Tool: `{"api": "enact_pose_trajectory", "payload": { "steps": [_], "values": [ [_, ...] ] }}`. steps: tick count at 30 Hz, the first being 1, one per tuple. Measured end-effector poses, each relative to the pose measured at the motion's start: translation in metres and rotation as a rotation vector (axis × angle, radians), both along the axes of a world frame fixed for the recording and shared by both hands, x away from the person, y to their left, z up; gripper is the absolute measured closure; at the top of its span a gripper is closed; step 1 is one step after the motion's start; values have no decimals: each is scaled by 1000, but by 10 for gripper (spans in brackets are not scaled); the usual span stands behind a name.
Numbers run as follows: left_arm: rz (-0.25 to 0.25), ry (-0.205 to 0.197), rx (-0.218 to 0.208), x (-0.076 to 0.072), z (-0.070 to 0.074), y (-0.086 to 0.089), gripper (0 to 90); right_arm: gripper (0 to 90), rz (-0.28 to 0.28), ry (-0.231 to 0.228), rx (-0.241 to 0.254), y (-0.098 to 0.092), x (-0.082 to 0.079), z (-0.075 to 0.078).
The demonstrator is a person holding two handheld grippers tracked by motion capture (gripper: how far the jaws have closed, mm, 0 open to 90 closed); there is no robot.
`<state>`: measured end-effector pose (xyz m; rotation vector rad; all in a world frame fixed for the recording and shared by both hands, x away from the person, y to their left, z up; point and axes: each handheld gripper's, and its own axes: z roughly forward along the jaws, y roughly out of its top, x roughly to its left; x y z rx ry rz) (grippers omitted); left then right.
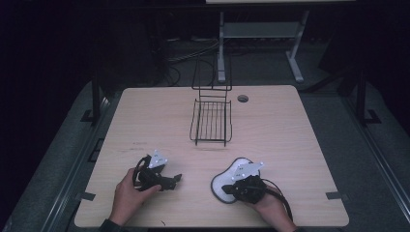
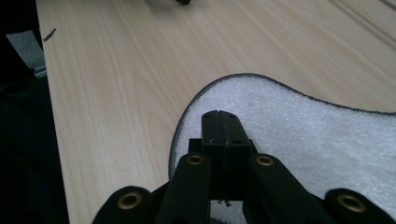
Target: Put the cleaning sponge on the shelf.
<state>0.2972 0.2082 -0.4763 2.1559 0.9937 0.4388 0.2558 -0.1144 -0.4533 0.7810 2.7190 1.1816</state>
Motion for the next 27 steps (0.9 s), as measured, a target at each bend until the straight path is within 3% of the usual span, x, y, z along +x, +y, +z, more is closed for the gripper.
{"api": "enact_pose_trajectory", "payload": {
  "steps": [9,27],
  "values": [
    [0,0,0,0,0,0,124,898,-8,-2,-9,-8,-2,0],
    [0,0,0,0,0,0,124,898,-96,17,-20,-44,-2,1]
  ]
}}
